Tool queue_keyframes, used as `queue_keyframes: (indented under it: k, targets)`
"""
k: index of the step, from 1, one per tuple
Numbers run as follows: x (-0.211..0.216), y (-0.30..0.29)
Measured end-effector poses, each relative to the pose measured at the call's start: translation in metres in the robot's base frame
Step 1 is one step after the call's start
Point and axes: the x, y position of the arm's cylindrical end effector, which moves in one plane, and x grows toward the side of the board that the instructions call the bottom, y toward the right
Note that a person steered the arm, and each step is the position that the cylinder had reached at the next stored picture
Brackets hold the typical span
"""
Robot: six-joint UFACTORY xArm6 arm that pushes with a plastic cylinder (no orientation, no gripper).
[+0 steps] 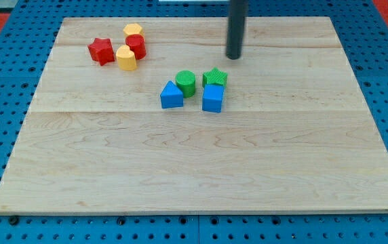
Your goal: Push green star and green circle to center left
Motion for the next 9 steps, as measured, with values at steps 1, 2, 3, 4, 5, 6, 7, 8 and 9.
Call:
queue_keyframes:
  k: [1,2,3,4,5,6,7,8,9]
  targets:
    - [0.065,0.021]
    - [0.078,-0.009]
    - [0.065,-0.069]
    - [0.065,-0.070]
    - [0.066,-0.121]
    - [0.069,-0.181]
    - [0.043,-0.182]
    - [0.040,-0.197]
    - [0.062,-0.253]
